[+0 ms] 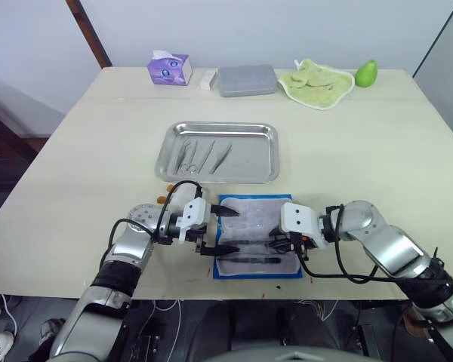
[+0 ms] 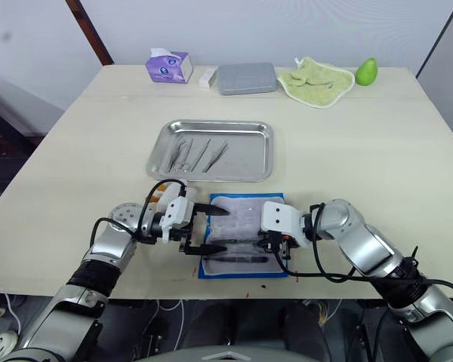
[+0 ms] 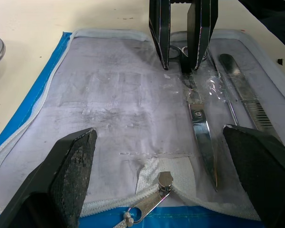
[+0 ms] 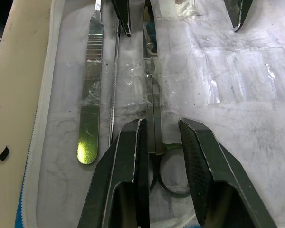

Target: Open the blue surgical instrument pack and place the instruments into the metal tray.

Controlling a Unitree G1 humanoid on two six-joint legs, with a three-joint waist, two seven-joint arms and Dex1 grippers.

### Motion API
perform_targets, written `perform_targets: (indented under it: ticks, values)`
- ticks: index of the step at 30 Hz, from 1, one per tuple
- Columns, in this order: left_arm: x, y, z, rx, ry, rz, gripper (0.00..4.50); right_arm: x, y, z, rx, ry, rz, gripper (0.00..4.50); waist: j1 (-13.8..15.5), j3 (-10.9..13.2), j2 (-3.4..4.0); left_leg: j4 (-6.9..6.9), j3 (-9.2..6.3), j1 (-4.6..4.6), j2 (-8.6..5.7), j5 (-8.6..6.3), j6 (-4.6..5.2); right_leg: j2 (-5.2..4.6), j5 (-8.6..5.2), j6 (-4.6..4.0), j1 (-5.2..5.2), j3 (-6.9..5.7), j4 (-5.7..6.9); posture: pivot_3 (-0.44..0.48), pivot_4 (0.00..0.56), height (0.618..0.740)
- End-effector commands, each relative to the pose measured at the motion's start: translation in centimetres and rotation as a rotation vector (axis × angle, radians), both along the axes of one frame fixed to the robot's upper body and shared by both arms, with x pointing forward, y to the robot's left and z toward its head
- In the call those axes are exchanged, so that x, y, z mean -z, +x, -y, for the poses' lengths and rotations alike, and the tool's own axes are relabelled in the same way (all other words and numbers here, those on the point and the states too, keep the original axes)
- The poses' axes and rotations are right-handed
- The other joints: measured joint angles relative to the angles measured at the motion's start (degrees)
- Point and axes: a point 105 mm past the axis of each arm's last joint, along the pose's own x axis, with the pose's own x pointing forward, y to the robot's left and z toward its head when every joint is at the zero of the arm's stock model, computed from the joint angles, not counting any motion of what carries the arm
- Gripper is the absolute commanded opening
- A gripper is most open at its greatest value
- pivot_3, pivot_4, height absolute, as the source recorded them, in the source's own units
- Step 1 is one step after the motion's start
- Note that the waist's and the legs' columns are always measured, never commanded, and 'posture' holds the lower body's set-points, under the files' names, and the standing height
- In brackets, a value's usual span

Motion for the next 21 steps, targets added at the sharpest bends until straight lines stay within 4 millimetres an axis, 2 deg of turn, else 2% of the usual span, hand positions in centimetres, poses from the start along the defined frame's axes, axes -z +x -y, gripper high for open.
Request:
perform_targets:
  ticks: [1,5,10,16,18,21]
  values:
    - [2.8,-1.3,-0.5,0.002,0.084,-0.107,4.50,1.4,-0.5,0.8,-0.016,-0.065,-0.020,1.26,-0.02,0.00,0.00,0.00,0.00,0.00,0.00,0.00,0.00,0.00,0.00,0.00,0.00,0.00,0.00,0.000,0.150,0.740]
    - [2.9,-1.3,-0.6,0.000,0.085,-0.108,4.50,1.7,-0.4,1.2,-0.008,-0.083,-0.017,1.26,-0.02,0.00,0.00,0.00,0.01,-0.01,-0.02,0.00,0.00,-0.03,0.00,0.01,0.00,0.01,-0.02,0.000,0.150,0.740]
    - [2.8,-1.3,-0.8,0.000,0.089,-0.110,4.50,0.7,-0.8,-0.4,-0.006,-0.002,-0.064,1.26,-0.04,0.00,0.00,0.00,0.00,-0.01,-0.02,0.00,0.00,-0.03,0.01,0.00,0.00,0.01,-0.01,0.000,0.150,0.740]
    - [2.8,-1.4,-1.0,0.000,0.091,-0.112,4.50,2.4,-0.6,-0.2,0.000,-0.081,-0.042,1.26,-0.27,-0.03,-0.02,-0.01,0.00,0.01,-0.01,0.00,0.00,-0.02,0.00,0.01,0.00,0.01,-0.01,0.000,0.150,0.740]
    - [2.8,-1.4,-0.9,0.001,0.091,-0.114,4.50,3.6,-0.6,0.6,0.002,-0.154,-0.041,1.26,-0.34,-0.09,-0.01,-0.02,0.00,0.02,-0.01,0.00,0.00,-0.02,-0.01,0.02,0.00,0.00,-0.01,0.000,0.150,0.740]
    - [2.8,-1.5,-0.9,0.001,0.089,-0.117,4.50,4.1,-0.4,1.4,0.014,-0.206,-0.038,0.56,-0.39,-0.39,-0.07,-0.05,0.00,0.05,-0.01,0.00,0.00,-0.01,-0.02,0.04,0.01,0.01,-0.02,0.000,0.150,0.740]
